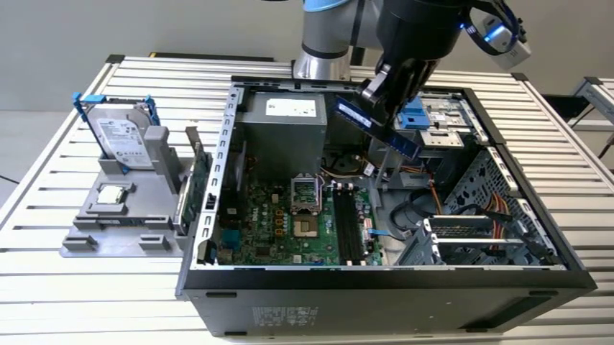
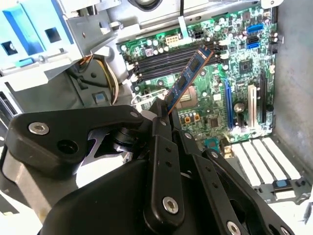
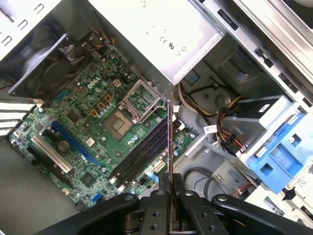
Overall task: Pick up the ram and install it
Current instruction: 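Insert the ram into the slot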
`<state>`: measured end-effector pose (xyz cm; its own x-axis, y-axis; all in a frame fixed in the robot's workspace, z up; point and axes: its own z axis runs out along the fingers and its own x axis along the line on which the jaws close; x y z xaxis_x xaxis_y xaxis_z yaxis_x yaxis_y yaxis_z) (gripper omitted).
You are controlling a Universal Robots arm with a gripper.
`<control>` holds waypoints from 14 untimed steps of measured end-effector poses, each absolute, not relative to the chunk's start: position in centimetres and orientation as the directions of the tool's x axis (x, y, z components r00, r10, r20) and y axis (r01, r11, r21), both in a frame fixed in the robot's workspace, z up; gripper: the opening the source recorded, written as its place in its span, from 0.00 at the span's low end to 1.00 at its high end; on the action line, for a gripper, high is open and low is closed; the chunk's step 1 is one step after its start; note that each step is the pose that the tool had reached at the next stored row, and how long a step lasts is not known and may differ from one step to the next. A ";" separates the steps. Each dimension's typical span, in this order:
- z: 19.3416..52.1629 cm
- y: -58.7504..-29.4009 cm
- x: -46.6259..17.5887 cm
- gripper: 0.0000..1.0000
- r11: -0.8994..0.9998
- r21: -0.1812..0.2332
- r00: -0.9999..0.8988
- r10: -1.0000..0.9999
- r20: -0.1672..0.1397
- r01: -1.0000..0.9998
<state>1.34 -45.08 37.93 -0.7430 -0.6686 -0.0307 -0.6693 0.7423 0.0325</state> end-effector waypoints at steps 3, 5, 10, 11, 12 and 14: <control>37.9 -45.1 1.3 0.00 0.762 0.032 -0.763 -0.646 -0.031 -0.646; 37.9 -45.1 1.3 0.00 0.775 0.032 -0.776 -0.630 -0.031 -0.631; 37.9 -45.1 1.3 0.00 0.806 0.032 -0.806 -0.591 -0.031 -0.592; 37.9 -45.1 1.3 0.00 0.811 0.032 -0.812 -0.583 -0.031 -0.584; 37.9 -45.1 1.3 0.00 0.817 0.033 -0.818 -0.575 -0.031 -0.576; 37.9 -45.1 1.3 0.00 0.829 0.033 -0.830 -0.558 -0.031 -0.558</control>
